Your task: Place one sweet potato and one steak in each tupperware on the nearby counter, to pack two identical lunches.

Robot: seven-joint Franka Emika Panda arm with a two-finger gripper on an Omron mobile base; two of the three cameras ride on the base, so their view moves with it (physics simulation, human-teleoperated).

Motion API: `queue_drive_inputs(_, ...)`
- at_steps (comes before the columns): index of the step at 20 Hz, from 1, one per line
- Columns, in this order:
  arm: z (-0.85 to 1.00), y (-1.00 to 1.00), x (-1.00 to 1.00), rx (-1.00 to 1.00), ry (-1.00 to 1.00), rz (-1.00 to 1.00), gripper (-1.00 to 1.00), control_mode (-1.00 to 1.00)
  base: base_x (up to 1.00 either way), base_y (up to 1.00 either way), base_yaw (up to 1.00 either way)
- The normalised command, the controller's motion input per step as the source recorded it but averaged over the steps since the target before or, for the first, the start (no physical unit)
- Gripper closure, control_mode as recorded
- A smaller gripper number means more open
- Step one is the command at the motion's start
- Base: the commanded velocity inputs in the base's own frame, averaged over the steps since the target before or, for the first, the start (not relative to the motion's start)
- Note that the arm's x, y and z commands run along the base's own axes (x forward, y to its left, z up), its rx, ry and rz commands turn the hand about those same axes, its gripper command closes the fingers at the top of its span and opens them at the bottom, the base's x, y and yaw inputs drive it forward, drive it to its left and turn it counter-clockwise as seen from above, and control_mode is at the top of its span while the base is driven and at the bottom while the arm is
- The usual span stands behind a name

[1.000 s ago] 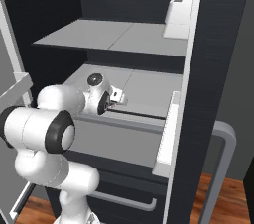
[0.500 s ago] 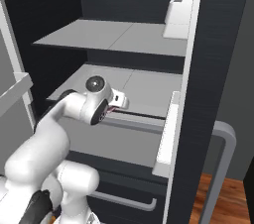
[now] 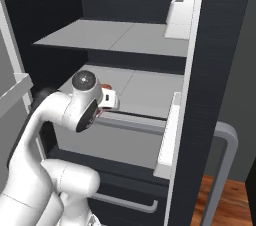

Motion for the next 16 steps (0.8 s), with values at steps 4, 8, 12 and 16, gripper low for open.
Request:
queue_drive_inputs(4,0.74,0.20,-1.00,-0.02,0.00,0.13,1.00,-1.00,0.00,0.00,0.00)
queue_drive_inputs(8,0.95,0.16,-0.94,-0.02,0.00,0.09,1.00,-1.00,0.00,0.00,0.00)
queue_drive_inputs(12,0.79,0.13,-0.89,-0.04,0.01,0.09,1.00,-1.00,0.00,0.00,0.00)
queue_drive_inputs(16,0.12,0.06,-0.21,-0.02,0.02,0.02,1.00,1.00,-0.68,0.16,0.02)
